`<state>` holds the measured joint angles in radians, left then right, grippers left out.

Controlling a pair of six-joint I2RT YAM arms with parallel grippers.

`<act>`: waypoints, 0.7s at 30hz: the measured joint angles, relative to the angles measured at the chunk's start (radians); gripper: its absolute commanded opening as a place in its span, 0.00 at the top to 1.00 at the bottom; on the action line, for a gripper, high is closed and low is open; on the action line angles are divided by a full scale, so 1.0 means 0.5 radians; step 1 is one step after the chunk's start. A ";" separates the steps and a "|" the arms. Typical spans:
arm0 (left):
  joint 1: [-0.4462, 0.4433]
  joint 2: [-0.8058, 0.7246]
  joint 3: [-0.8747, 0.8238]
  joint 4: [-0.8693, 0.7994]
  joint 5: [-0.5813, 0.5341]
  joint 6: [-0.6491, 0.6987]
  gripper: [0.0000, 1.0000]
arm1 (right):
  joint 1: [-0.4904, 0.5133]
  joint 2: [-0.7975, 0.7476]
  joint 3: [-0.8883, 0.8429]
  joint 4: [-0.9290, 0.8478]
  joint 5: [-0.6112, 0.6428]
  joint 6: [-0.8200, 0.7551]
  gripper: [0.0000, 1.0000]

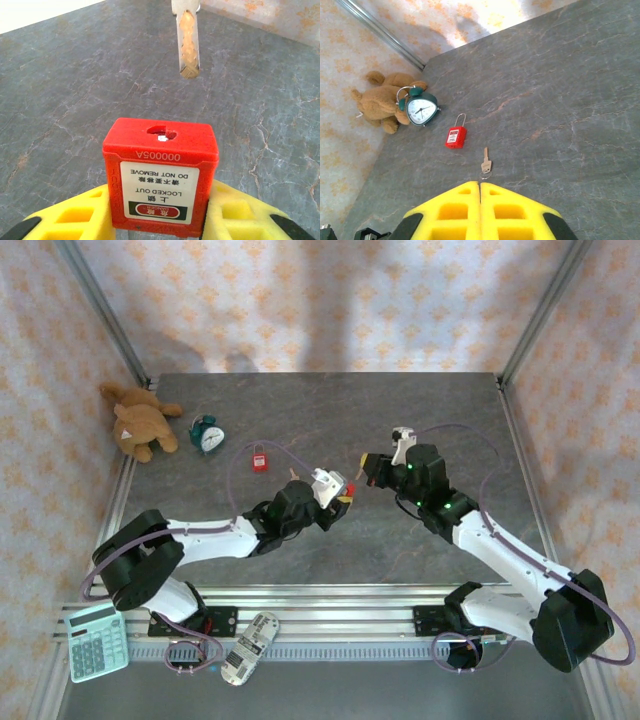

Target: Unlock with the key

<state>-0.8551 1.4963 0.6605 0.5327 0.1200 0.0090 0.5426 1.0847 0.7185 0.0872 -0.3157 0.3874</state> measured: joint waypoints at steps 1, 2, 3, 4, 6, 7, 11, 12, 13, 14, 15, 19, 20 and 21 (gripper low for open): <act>-0.002 -0.011 -0.009 0.000 0.000 0.005 0.64 | 0.001 0.000 0.000 0.008 -0.012 -0.003 1.00; -0.005 -0.021 -0.021 0.004 0.001 0.015 0.64 | 0.001 -0.001 0.000 0.017 -0.022 -0.007 1.00; -0.005 -0.029 -0.034 0.003 0.001 0.024 0.64 | 0.001 -0.002 0.000 0.025 -0.035 -0.012 1.00; -0.005 -0.031 -0.041 -0.001 0.001 0.034 0.64 | 0.001 -0.003 0.000 0.032 -0.045 -0.013 1.00; -0.005 -0.031 -0.043 -0.034 0.001 0.052 0.65 | 0.002 -0.003 0.000 0.038 -0.058 -0.014 1.00; -0.005 -0.031 -0.043 -0.047 0.001 0.061 0.65 | 0.002 -0.002 0.000 0.038 -0.066 -0.014 1.00; -0.005 -0.031 -0.042 -0.076 0.000 0.092 0.65 | 0.014 0.038 0.000 0.039 -0.098 -0.013 1.00; -0.005 -0.031 -0.042 -0.080 -0.001 0.092 0.65 | 0.018 0.052 0.000 0.038 -0.104 -0.013 1.00; -0.005 -0.031 -0.042 -0.085 -0.001 0.097 0.66 | 0.027 0.066 0.000 0.038 -0.105 -0.013 1.00; -0.005 -0.031 -0.042 -0.088 -0.002 0.098 0.66 | 0.032 0.076 0.000 0.039 -0.105 -0.013 1.00; -0.005 -0.031 -0.042 -0.092 -0.002 0.098 0.66 | 0.036 0.081 0.000 0.038 -0.105 -0.011 1.00; -0.005 -0.031 -0.042 -0.101 -0.011 0.105 0.67 | 0.045 0.098 -0.001 0.069 -0.105 0.006 1.00; -0.005 -0.031 -0.042 -0.101 -0.016 0.105 0.67 | 0.048 0.105 -0.002 0.081 -0.103 0.011 1.00; -0.005 -0.031 -0.042 -0.101 -0.021 0.105 0.67 | 0.049 0.112 -0.005 0.090 -0.104 0.018 1.00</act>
<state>-0.8577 1.4811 0.6395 0.4820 0.1093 0.0616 0.5671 1.1408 0.7162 0.1322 -0.3676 0.3965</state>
